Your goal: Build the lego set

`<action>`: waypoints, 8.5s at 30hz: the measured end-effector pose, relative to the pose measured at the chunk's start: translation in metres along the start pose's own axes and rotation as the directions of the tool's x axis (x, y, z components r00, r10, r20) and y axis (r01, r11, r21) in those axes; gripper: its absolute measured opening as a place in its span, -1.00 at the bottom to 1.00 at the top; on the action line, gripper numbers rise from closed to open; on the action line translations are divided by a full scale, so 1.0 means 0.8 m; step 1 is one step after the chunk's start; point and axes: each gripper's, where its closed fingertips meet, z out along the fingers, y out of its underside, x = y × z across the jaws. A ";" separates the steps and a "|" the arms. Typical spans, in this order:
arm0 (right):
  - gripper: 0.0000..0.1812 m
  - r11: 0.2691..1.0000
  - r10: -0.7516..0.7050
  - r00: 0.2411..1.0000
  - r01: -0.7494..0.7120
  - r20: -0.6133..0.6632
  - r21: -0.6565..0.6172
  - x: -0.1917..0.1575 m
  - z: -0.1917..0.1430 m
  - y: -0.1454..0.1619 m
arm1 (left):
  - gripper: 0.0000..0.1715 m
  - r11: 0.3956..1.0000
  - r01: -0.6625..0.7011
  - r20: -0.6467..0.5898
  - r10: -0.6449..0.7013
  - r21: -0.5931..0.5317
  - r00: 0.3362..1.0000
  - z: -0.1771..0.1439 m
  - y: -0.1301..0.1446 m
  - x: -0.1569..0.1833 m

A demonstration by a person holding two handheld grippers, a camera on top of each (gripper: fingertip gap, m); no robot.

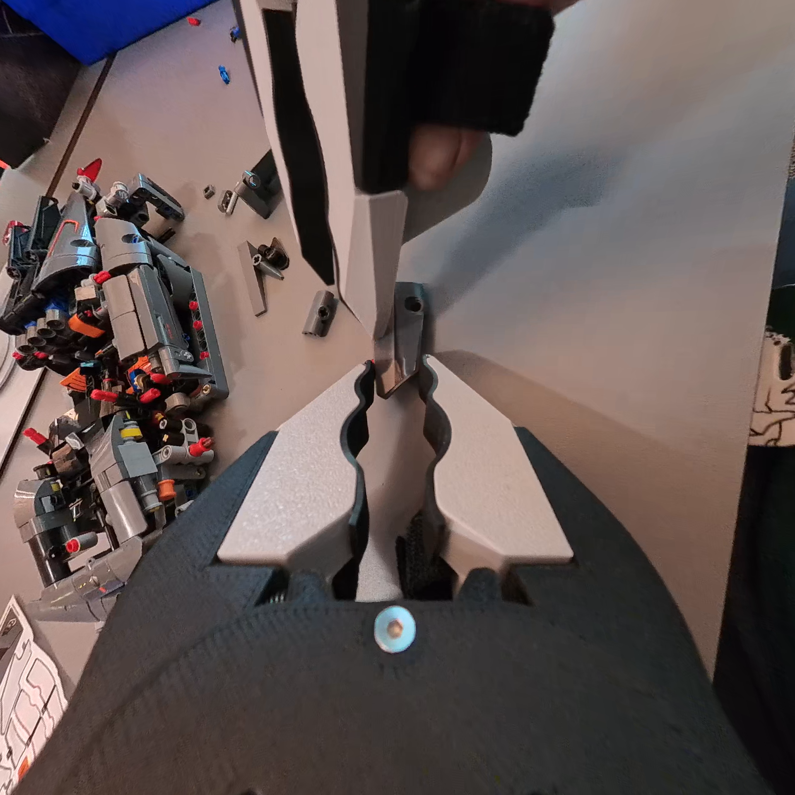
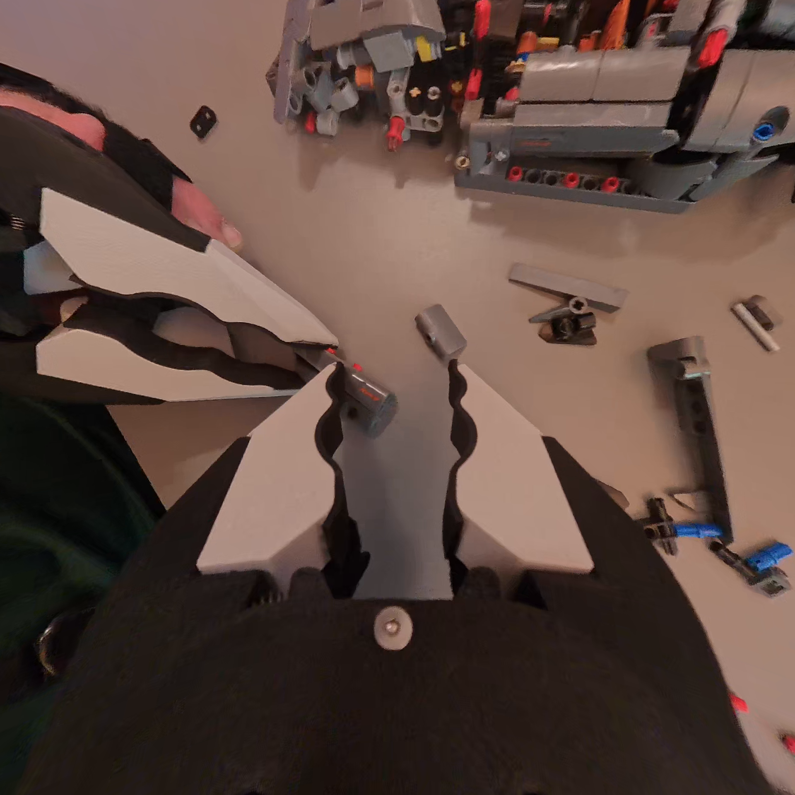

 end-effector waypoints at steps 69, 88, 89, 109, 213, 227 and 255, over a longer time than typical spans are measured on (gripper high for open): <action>-0.31 0.995 -0.095 0.992 0.098 0.077 -0.029 -0.015 0.011 0.002 | -0.78 1.000 0.001 -0.001 -0.001 0.001 1.000 0.000 -0.001 0.000; -0.33 0.997 -0.064 0.995 0.062 0.071 0.038 -0.020 0.014 -0.006 | -0.78 1.000 0.016 -0.013 -0.016 0.004 1.000 0.000 -0.001 -0.001; -0.34 0.997 -0.057 0.996 0.054 0.074 0.050 -0.019 0.012 -0.007 | -0.78 1.000 0.011 -0.009 -0.011 0.004 1.000 0.000 -0.001 -0.001; -0.72 0.998 -0.042 0.991 0.035 0.129 0.055 -0.017 0.008 0.005 | -0.80 0.998 -0.045 0.023 0.045 -0.036 0.999 -0.004 -0.003 0.001; -0.73 0.958 -0.236 0.966 0.214 0.102 0.191 -0.023 0.007 0.015 | -0.58 1.000 -0.010 -0.020 0.010 -0.012 1.000 0.002 -0.013 0.006; -0.73 0.959 -0.226 0.966 0.199 0.122 0.201 -0.022 0.007 0.016 | -0.56 0.995 0.087 -0.068 -0.090 -0.055 0.994 -0.005 0.001 0.000; -0.73 0.961 -0.215 0.967 0.185 0.140 0.204 -0.023 0.005 0.017 | -0.45 0.979 0.163 -0.189 -0.185 -0.127 0.964 -0.011 0.011 0.007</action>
